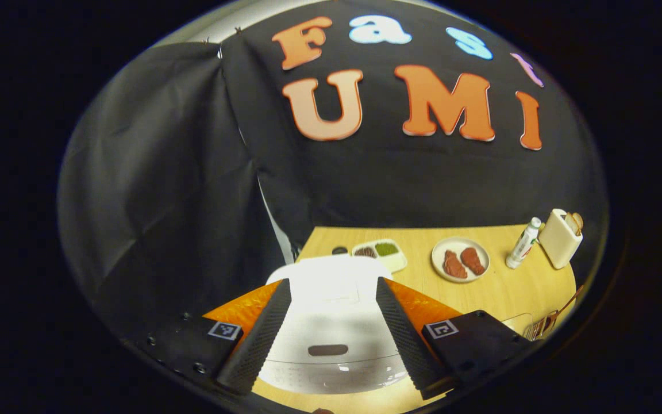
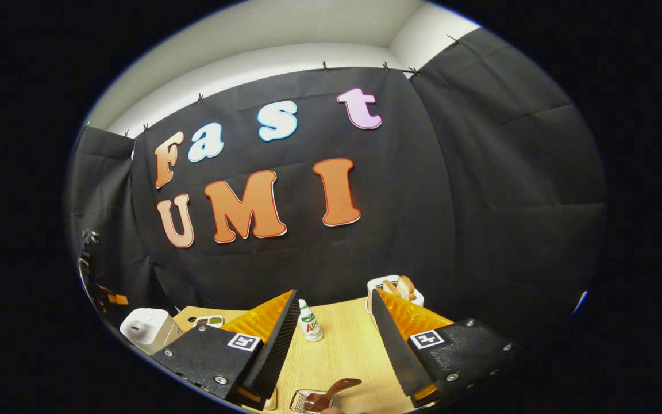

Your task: Close the left gripper, press the button to open the rice cooker; take a wooden spoon from the chopstick holder with the right hand, scoop a spoonful of rice and pour it into the rice cooker, then put the wooden spoon back into the chopstick holder.

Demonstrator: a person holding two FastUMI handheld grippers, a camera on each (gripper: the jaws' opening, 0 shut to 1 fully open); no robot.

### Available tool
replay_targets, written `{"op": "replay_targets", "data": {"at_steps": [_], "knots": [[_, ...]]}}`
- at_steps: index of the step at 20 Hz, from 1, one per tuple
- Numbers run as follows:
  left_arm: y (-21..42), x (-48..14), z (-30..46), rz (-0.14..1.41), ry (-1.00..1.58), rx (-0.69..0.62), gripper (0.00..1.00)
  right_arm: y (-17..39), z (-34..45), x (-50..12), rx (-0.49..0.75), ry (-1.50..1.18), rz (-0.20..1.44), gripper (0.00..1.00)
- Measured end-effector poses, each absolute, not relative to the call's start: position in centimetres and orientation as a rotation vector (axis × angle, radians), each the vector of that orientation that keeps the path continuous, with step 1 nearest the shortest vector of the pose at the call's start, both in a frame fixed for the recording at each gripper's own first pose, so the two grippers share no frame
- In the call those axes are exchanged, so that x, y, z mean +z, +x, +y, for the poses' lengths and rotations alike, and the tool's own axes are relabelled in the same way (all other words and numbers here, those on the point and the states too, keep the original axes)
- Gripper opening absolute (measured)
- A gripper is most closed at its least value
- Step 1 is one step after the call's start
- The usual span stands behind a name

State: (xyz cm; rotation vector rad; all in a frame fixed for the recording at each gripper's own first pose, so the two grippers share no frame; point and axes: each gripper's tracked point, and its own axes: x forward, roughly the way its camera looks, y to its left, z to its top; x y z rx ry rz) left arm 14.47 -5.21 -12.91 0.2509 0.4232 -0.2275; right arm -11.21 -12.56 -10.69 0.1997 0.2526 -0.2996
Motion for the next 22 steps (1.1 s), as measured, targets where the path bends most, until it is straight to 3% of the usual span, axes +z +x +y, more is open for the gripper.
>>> {"op": "replay_targets", "data": {"at_steps": [8,10,11,12,14,22], "knots": [[5.6,2.9,-11.8,-0.004,0.088,-0.331,1.0,-7.6,-9.3,-2.0,-0.214,0.099,0.064,0.8],[3.8,4.0,-12.8,-0.052,0.056,-0.346,0.99,-7.2,-8.6,-1.4,-0.2,0.073,0.047,0.75],[2.8,4.4,-12.9,-0.075,0.045,-0.351,0.97,-7.0,-8.2,-1.2,-0.191,0.065,0.042,0.8],[2.2,4.9,-13.2,-0.105,0.04,-0.353,0.97,-6.7,-7.7,-1.0,-0.183,0.058,0.036,0.75],[0.9,5.2,-13.4,-0.152,0.043,-0.344,0.97,-6.4,-6.9,-1.0,-0.162,0.053,0.031,0.8],[-2.6,3.7,-15.5,-0.156,0.048,-0.367,1.0,-4.5,-3.7,-1.6,-0.073,0.059,0.043,0.8]]}}
